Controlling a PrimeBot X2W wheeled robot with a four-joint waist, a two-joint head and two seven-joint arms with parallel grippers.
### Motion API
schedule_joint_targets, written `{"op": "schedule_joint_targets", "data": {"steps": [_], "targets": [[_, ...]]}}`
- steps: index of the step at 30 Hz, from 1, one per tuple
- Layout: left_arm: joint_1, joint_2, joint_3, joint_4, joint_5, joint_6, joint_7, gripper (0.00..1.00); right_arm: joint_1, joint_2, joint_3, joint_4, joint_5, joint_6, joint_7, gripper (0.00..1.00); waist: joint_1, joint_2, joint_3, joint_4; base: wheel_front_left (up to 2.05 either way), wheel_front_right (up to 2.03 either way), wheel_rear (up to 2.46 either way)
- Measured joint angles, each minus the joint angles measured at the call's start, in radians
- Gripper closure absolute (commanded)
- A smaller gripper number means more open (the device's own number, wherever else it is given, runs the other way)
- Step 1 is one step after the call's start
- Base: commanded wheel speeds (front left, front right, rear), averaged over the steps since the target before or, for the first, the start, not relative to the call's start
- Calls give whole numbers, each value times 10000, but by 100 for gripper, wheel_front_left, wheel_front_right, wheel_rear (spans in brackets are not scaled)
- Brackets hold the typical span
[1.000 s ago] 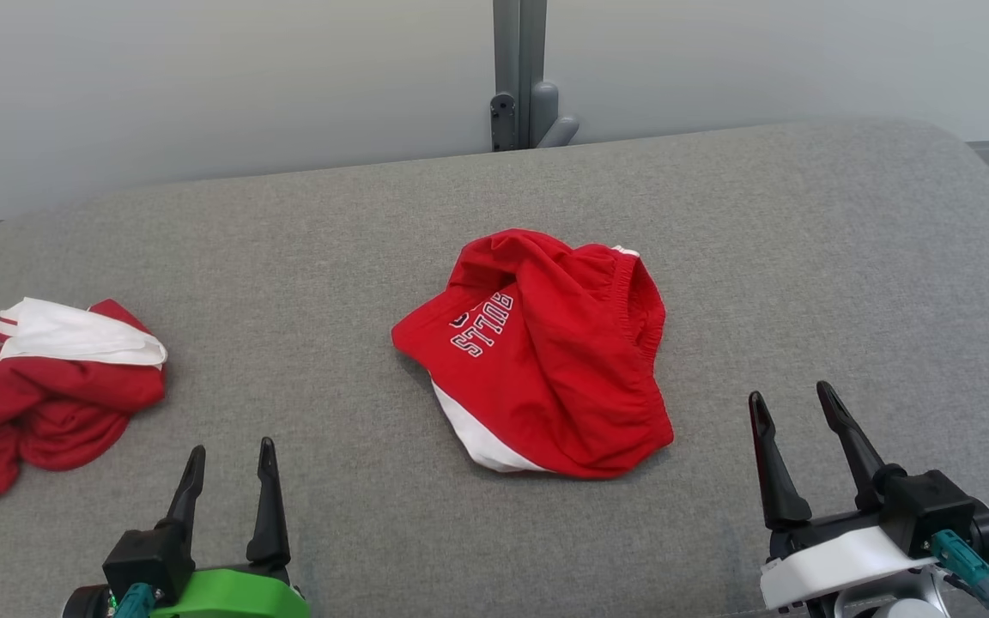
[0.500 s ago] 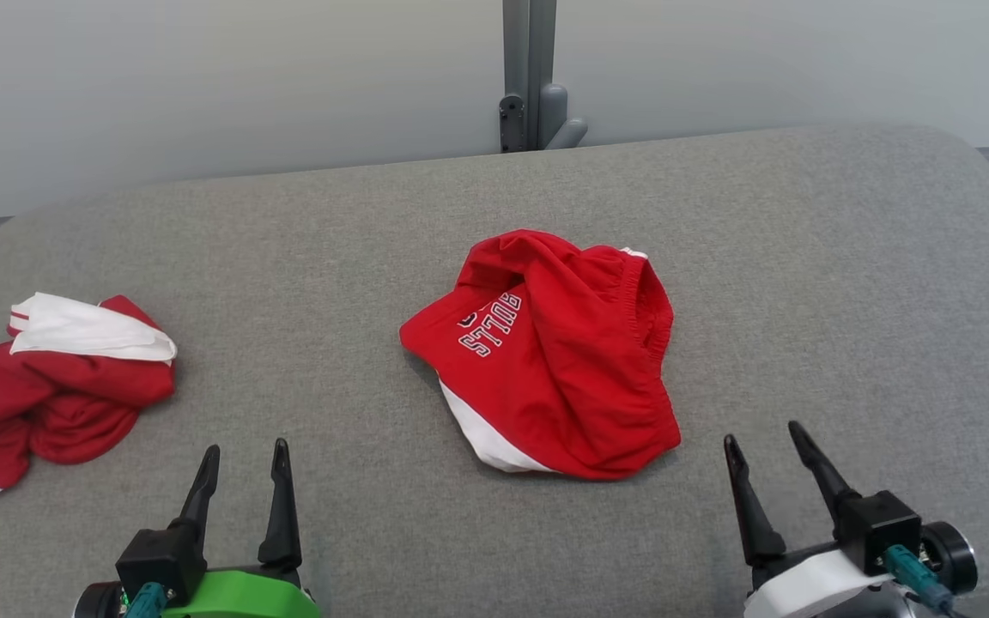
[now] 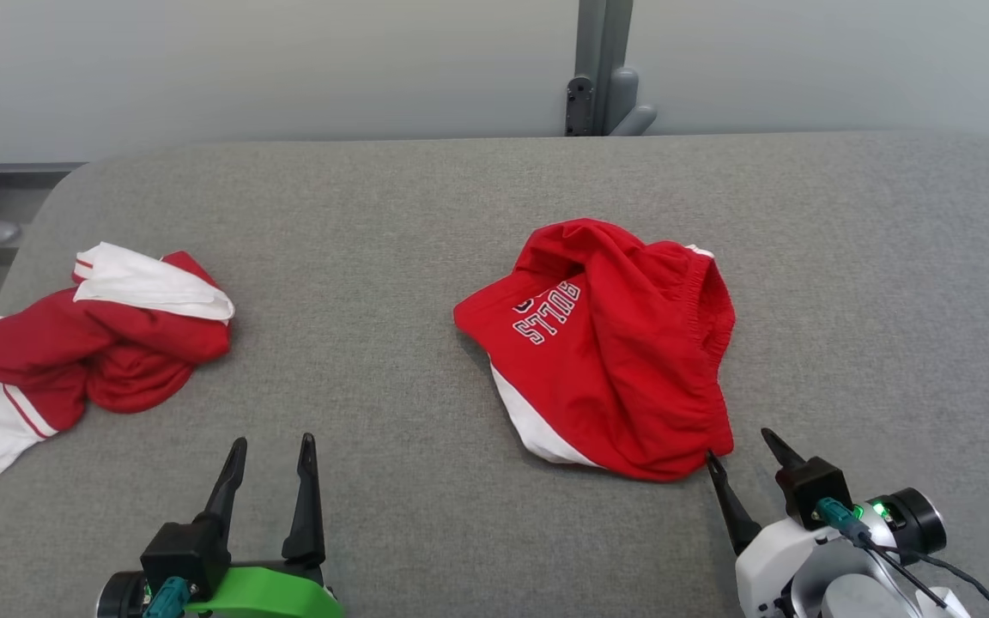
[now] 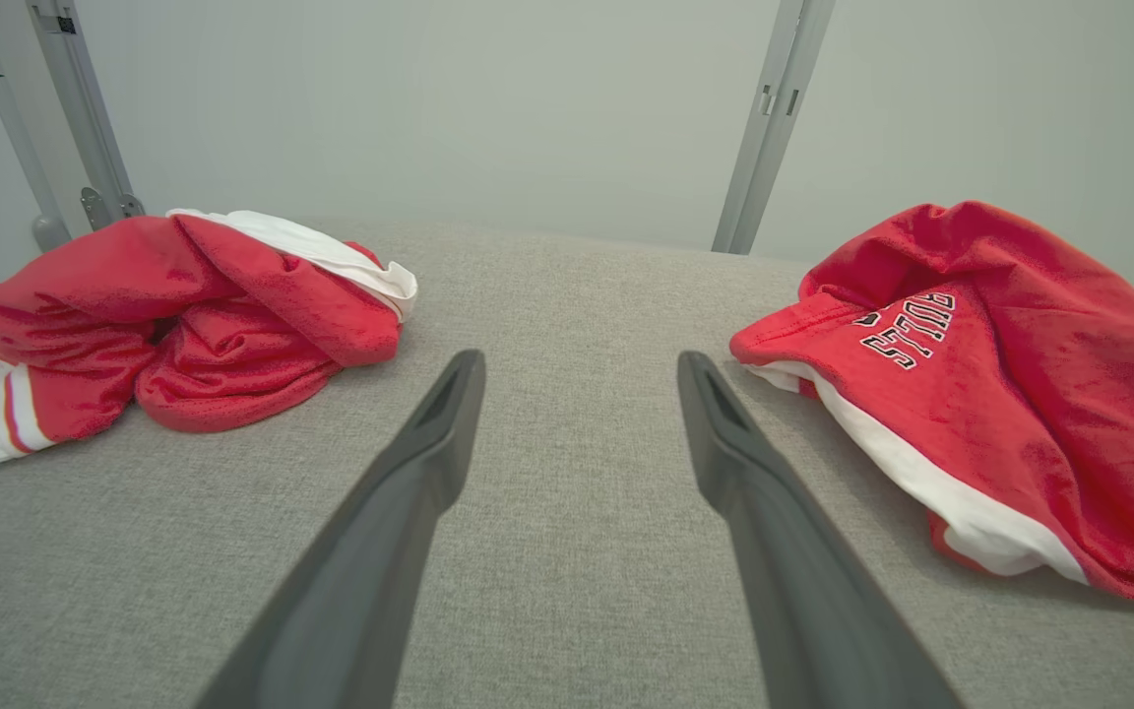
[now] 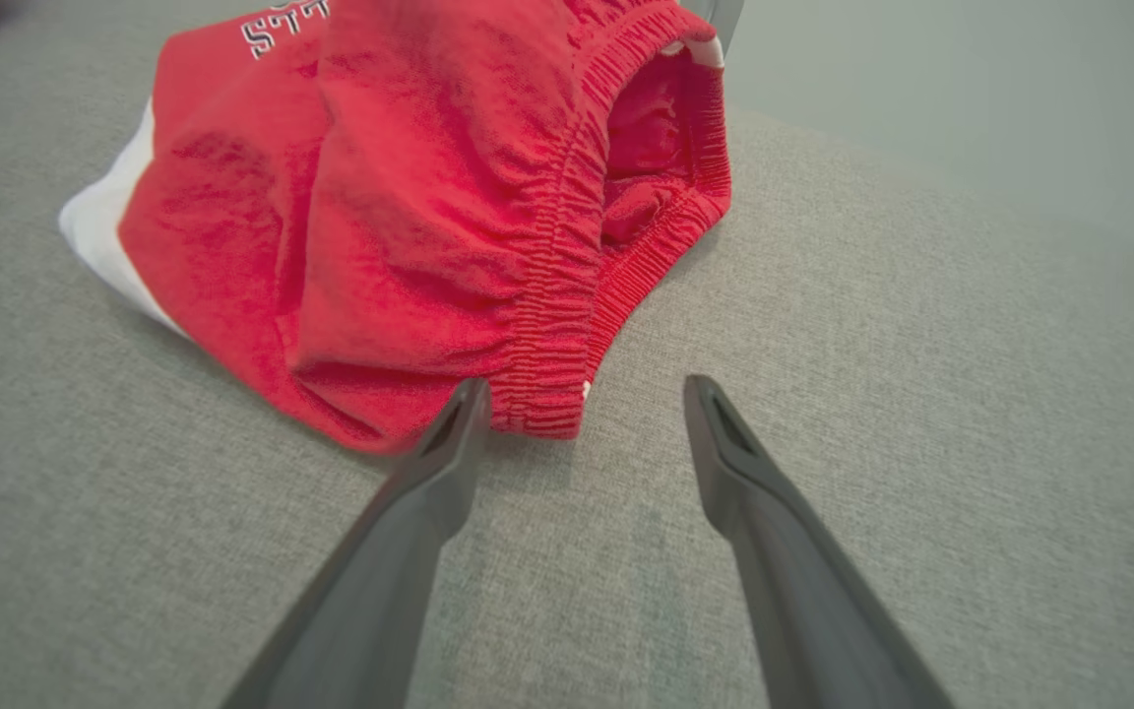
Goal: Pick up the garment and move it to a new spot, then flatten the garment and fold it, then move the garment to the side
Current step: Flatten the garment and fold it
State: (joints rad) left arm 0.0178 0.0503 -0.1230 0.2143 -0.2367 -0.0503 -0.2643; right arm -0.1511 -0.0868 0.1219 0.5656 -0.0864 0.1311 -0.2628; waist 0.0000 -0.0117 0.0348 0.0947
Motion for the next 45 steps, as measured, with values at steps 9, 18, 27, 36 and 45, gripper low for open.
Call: {"op": "schedule_joint_targets", "data": {"steps": [9, 18, 27, 36, 45], "targets": [[-99, 0, -19, -12, -27, 65, 0, 0, -1395, -499, 1018, 1645, 564, 0, 0, 60, 0, 0, 359, 653, 0, 0, 0], [-101, 0, 59, -31, -71, 159, 0, 0, -1617, -617, 2105, 568, 1574, 0, 0, 100, 0, 0, 466, 635, 0, 0, 0], [-101, -2, 81, -42, -73, 167, 0, 0, -1264, -502, 3256, -2796, 2573, 0, 0, 100, 0, 0, 357, 174, 0, 0, 0], [-97, -2, 67, -38, -90, 196, 0, 0, -1055, -579, 3659, -5626, 2984, 0, 109, 100, 0, 0, 160, 35, 0, 0, 0], [-131, -2, 65, -61, -134, 198, 2, 0, -762, -874, 2000, -3967, 2594, -2, 546, 100, 0, 0, 316, 44, 0, 0, 0]]}}
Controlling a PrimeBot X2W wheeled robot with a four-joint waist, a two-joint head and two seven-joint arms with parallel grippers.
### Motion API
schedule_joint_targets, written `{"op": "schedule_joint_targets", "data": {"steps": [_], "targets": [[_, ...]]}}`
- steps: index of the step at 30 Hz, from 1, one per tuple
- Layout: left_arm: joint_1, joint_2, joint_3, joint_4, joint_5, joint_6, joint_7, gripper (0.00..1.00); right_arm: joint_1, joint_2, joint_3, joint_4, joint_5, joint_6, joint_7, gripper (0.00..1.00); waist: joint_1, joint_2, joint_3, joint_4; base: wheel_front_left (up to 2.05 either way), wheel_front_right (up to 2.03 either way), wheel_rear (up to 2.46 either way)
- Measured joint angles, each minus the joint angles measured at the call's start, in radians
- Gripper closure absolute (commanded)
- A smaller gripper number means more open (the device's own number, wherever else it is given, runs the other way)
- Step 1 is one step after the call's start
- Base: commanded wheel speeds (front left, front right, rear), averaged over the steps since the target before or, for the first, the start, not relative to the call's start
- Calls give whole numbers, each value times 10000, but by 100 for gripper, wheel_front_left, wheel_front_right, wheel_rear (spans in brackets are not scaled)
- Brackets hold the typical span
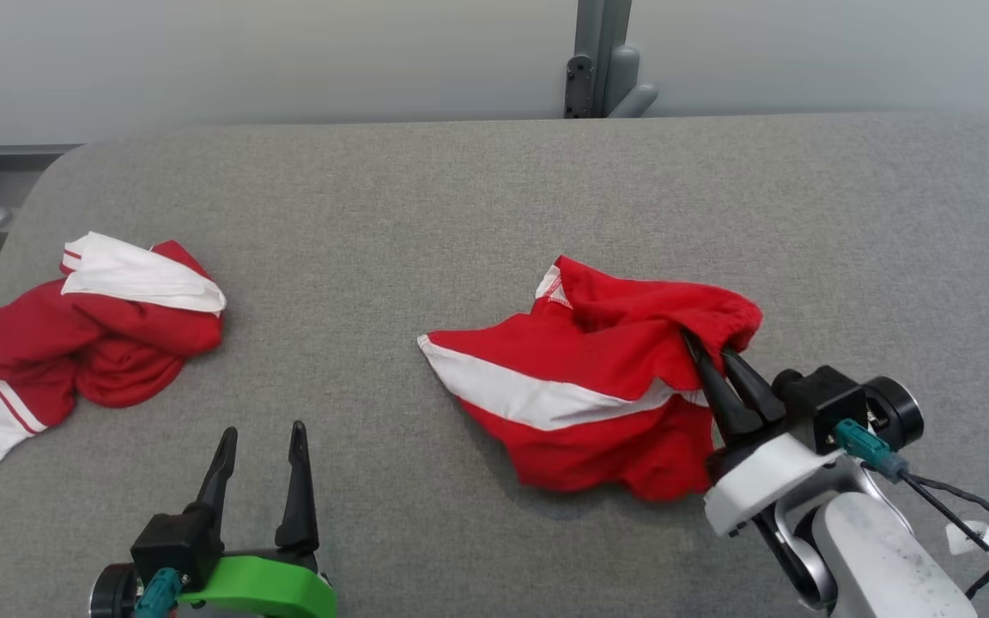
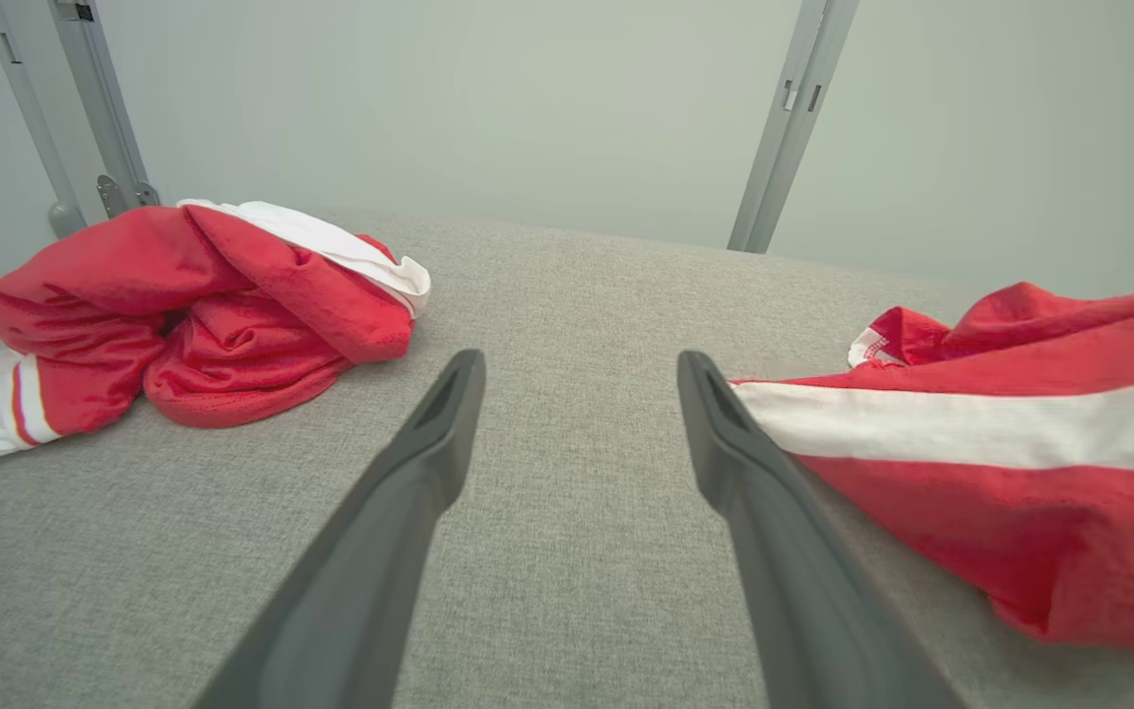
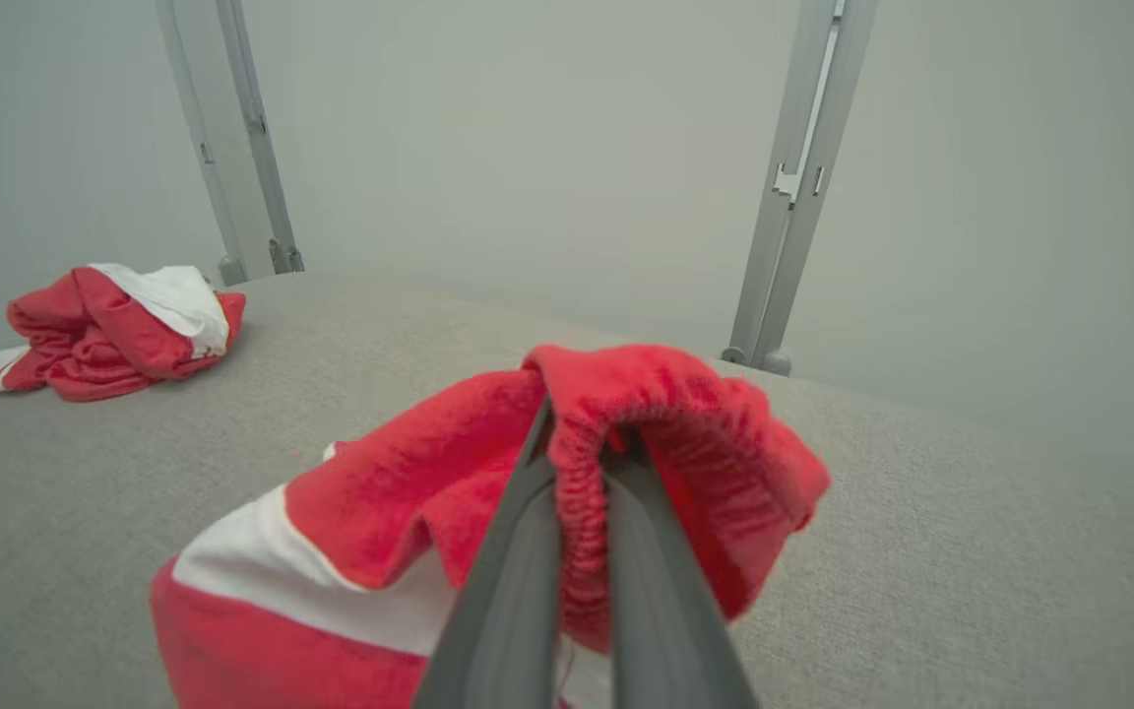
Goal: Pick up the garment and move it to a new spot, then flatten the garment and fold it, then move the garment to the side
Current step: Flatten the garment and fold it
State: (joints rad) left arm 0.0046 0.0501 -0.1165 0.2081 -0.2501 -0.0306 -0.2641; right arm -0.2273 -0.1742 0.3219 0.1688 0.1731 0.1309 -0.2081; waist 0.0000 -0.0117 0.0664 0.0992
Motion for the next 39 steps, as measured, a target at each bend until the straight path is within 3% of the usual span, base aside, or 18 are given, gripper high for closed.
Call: {"op": "schedule_joint_targets", "data": {"steps": [7, 17, 28, 31, 32, 39], "targets": [[-167, -2, -25, 29, 2, -15, -2, 0, -749, -270, -918, 2259, -184, 6, -63, 100, 0, 0, 234, 56, 0, 0, 0], [-314, -2, -65, 56, 25, -35, -2, 0, -1902, -1166, -1607, 5141, -257, 8, -151, 100, 0, 0, 432, 254, 0, 0, 0], [-367, -2, -59, 73, 38, -42, -2, 0, -2571, -1396, -1486, 7398, -485, 8, -370, 100, 0, 0, 566, 282, 0, 0, 0], [-366, -2, -59, 84, 59, -42, -2, 0, -2590, -1325, -1413, 7597, -522, 8, -462, 43, 0, 0, 537, 214, 0, 0, 0], [-365, -2, -56, 90, 61, -42, -2, 0, -2594, -1327, -1413, 7607, -522, 8, -487, 0, 0, 0, 516, 180, 0, 0, 0], [-292, -2, -88, 105, 77, -48, -2, 0, -2168, -1290, -1528, 6468, -416, 8, -545, 0, 0, 0, 341, -176, 0, 0, 0]]}}
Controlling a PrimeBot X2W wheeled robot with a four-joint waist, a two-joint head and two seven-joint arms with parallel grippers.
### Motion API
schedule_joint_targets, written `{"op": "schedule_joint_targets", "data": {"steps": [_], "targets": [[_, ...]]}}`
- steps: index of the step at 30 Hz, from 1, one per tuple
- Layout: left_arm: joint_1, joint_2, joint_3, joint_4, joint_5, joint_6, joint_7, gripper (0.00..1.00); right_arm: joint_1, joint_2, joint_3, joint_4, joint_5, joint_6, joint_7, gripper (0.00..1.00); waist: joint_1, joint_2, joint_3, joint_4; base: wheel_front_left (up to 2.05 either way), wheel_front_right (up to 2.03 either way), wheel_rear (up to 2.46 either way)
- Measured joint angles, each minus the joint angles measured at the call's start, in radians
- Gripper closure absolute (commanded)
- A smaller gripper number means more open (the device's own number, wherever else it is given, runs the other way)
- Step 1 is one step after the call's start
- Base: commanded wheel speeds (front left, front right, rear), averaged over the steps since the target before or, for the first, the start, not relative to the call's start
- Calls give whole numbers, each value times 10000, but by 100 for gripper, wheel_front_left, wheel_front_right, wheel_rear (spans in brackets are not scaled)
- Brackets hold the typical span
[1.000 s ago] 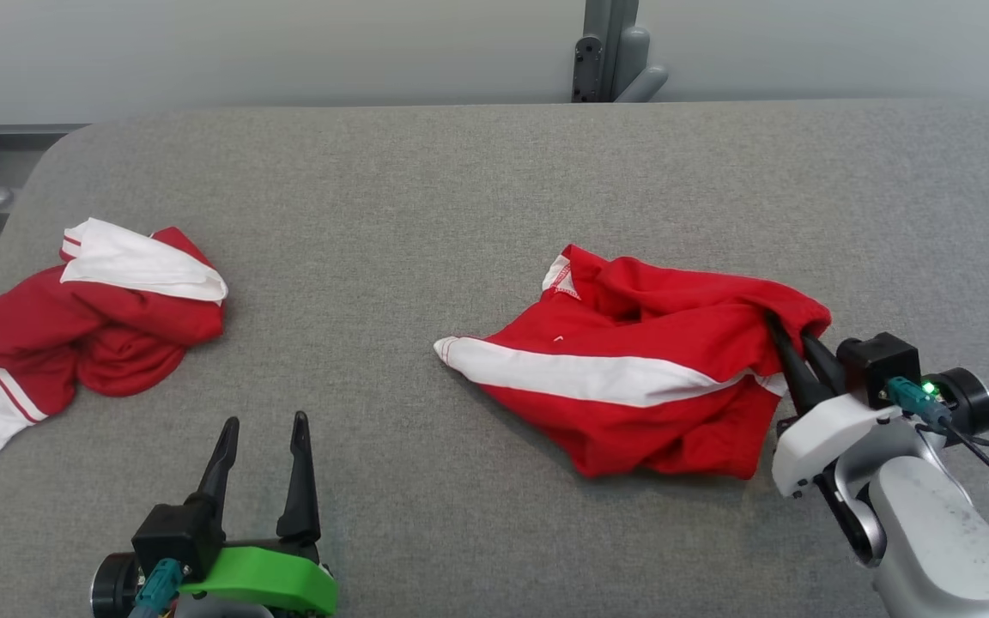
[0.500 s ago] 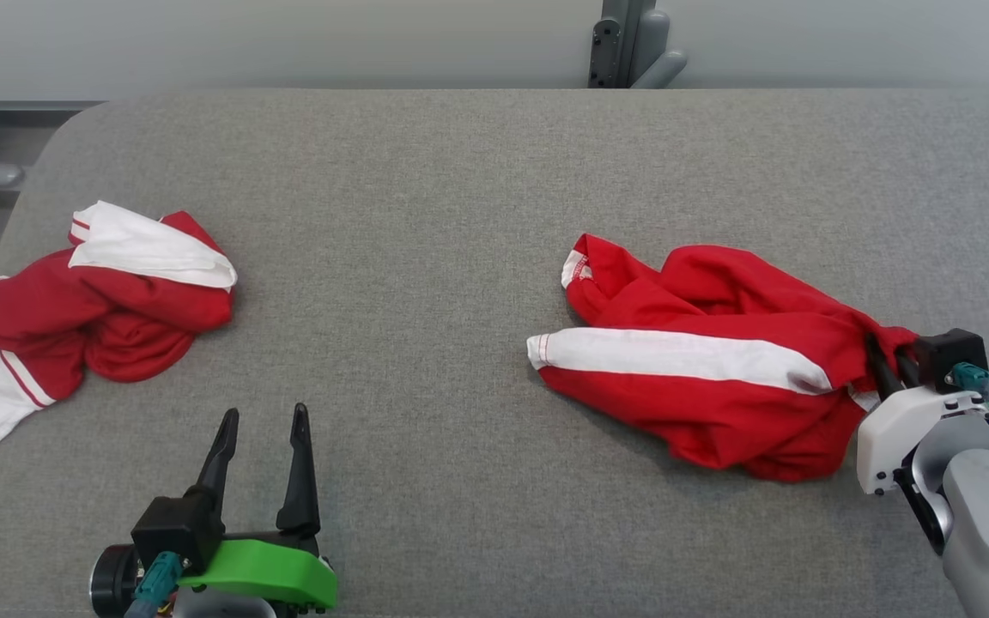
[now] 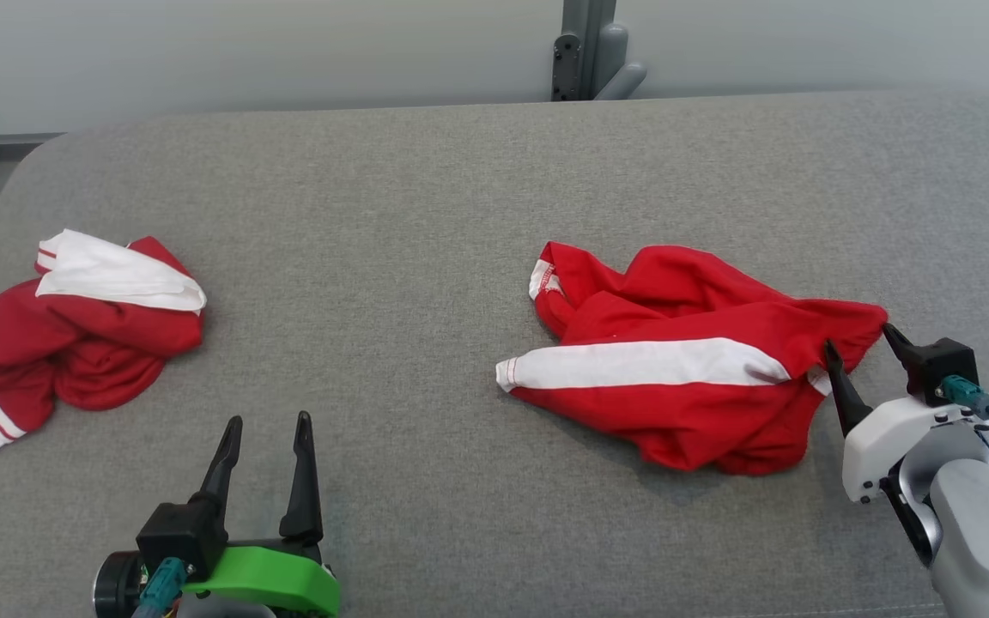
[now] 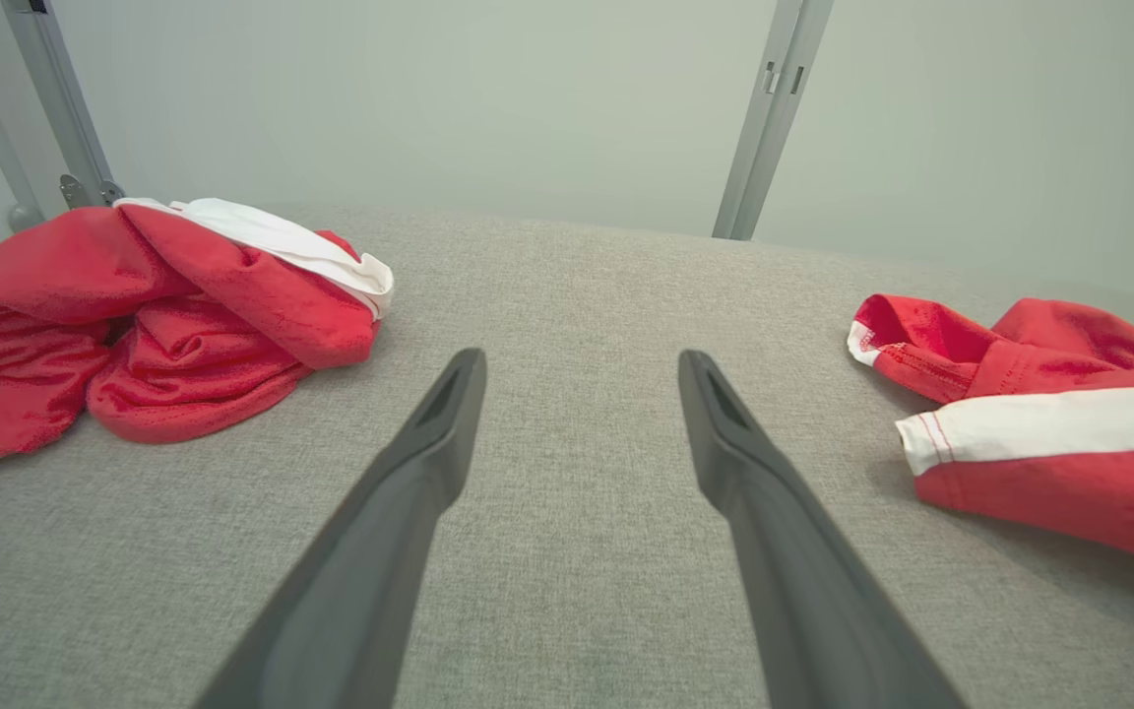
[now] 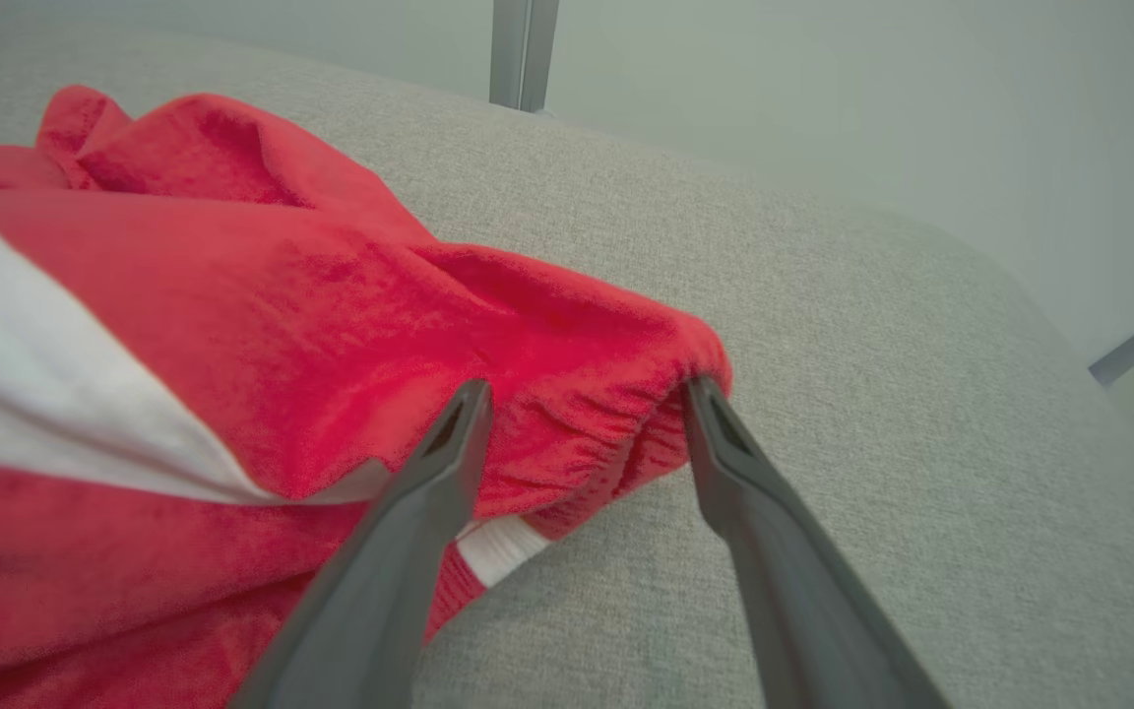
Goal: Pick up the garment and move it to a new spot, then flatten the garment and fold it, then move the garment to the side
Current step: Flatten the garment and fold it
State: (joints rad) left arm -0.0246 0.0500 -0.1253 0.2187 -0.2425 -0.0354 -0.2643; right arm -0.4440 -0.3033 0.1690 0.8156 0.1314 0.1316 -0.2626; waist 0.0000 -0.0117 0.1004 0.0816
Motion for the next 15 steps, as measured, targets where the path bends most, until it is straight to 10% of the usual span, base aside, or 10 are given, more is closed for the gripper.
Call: {"op": "schedule_joint_targets", "data": {"steps": [15], "targets": [[145, -2, -119, -8, 0, 4, 0, 0, 2547, 616, -1068, -2907, 81, -2, -2, 0, 0, 0, -301, -826, 0, 0, 0]]}}
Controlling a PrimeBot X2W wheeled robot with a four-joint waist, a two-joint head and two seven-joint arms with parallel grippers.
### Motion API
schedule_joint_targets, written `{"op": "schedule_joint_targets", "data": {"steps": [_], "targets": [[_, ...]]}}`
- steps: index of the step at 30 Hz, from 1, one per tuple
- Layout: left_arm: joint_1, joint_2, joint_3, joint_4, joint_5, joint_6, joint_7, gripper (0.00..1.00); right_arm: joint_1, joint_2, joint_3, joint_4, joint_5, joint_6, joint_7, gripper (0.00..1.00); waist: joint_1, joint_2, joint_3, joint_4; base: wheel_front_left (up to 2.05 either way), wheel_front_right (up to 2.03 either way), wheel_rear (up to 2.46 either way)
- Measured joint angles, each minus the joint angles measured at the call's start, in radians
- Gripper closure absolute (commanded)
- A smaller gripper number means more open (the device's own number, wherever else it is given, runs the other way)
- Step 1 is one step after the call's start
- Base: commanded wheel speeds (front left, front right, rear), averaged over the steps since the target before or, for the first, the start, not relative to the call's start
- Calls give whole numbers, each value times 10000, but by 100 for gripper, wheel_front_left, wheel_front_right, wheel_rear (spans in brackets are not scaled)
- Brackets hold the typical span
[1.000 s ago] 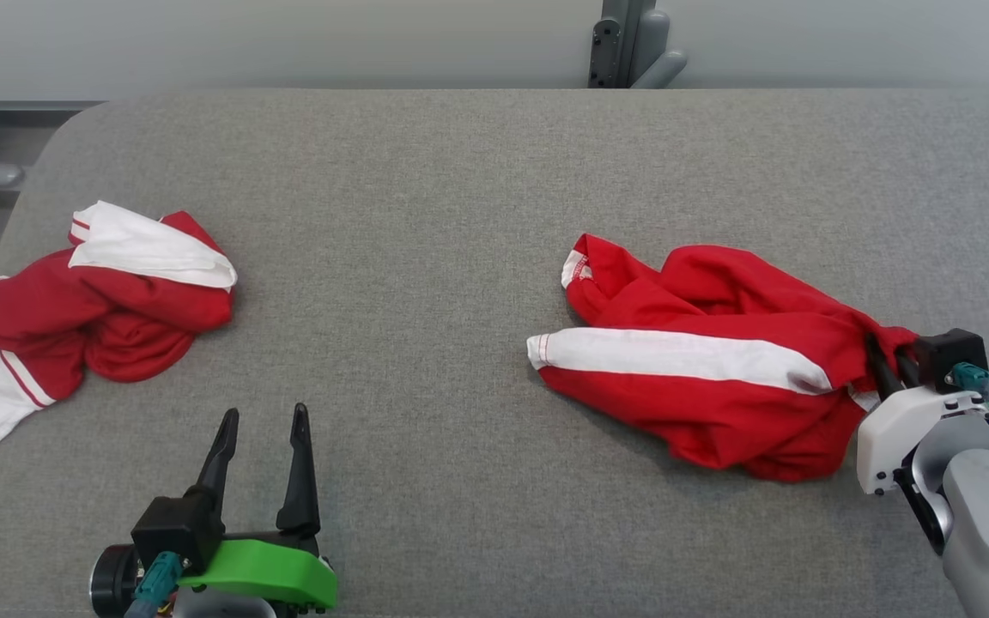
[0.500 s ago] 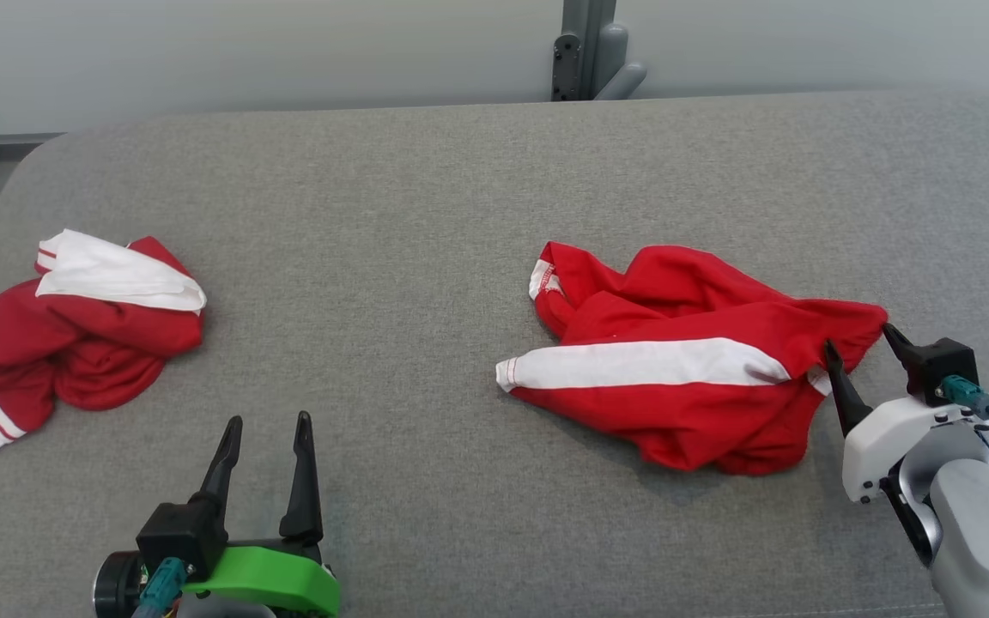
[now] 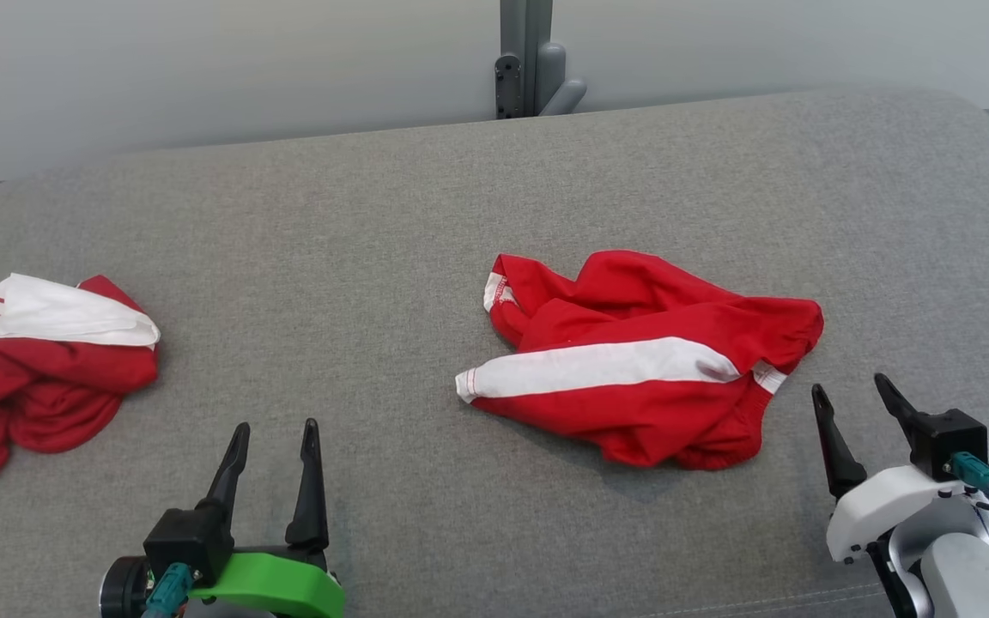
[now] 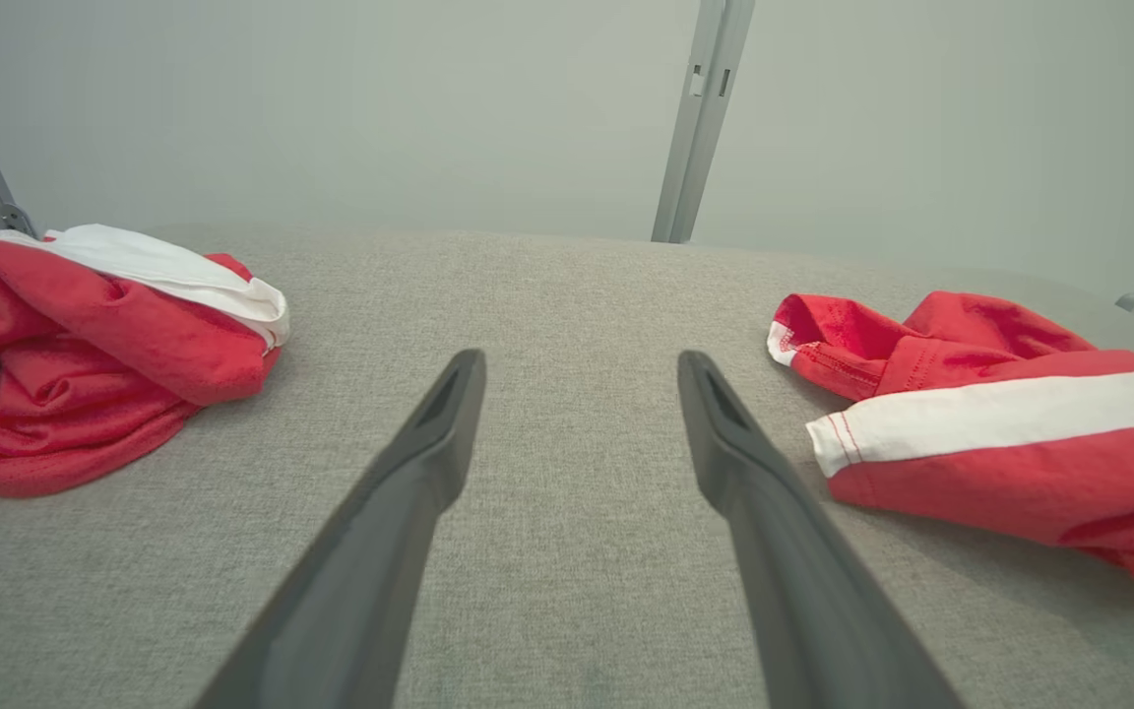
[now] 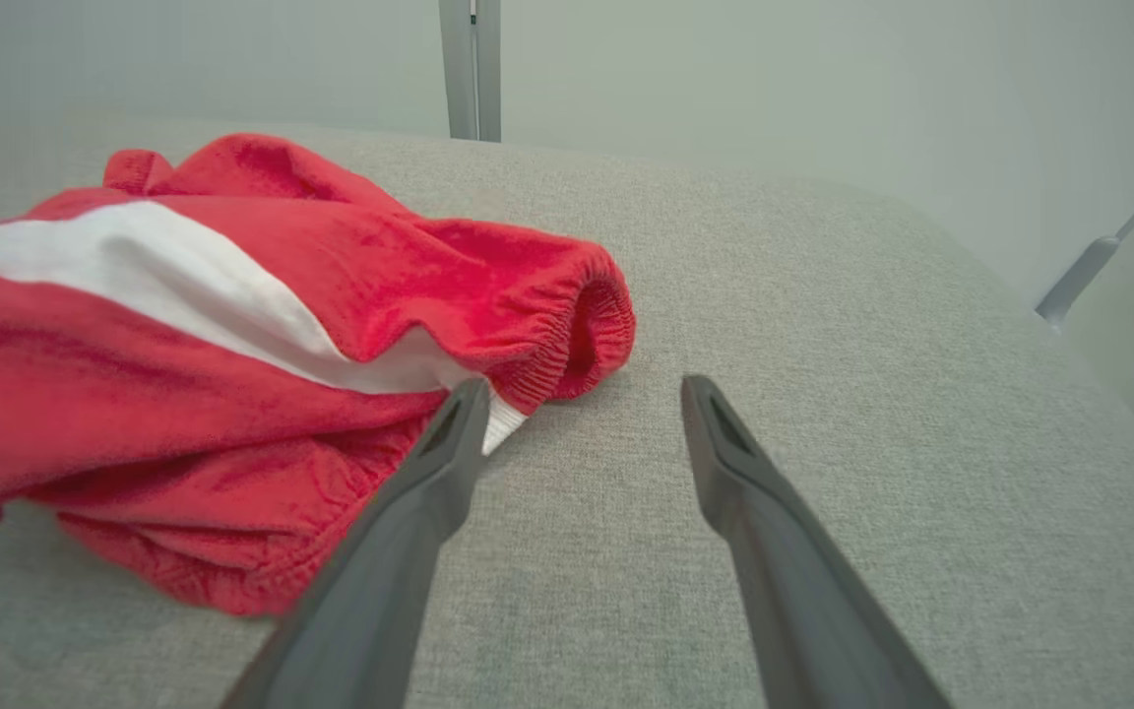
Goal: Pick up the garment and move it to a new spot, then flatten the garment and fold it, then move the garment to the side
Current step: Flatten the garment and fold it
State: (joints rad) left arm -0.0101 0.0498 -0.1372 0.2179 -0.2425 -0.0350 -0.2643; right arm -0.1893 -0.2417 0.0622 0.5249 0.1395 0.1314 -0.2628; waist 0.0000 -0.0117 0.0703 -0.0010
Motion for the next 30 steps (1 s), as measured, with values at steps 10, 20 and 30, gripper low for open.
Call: {"op": "schedule_joint_targets", "data": {"steps": [10, 20, 30], "targets": [[-2, 0, -59, -19, 0, 2, 0, 0, 418, 1087, -585, -2347, -514, 0, 0, 0, 0, 0, -111, -152, 0, 0, 0], [220, 2, -35, -38, 0, 92, 0, 0, 1267, 1720, -694, -4159, -848, 0, 0, 0, 0, 0, -455, -4, 0, 0, 0], [475, 2, 6, -224, -31, 146, 0, 0, 2050, 1910, -345, -4548, -267, 0, 0, 0, 0, 0, -726, -7, 0, 0, 0]]}}
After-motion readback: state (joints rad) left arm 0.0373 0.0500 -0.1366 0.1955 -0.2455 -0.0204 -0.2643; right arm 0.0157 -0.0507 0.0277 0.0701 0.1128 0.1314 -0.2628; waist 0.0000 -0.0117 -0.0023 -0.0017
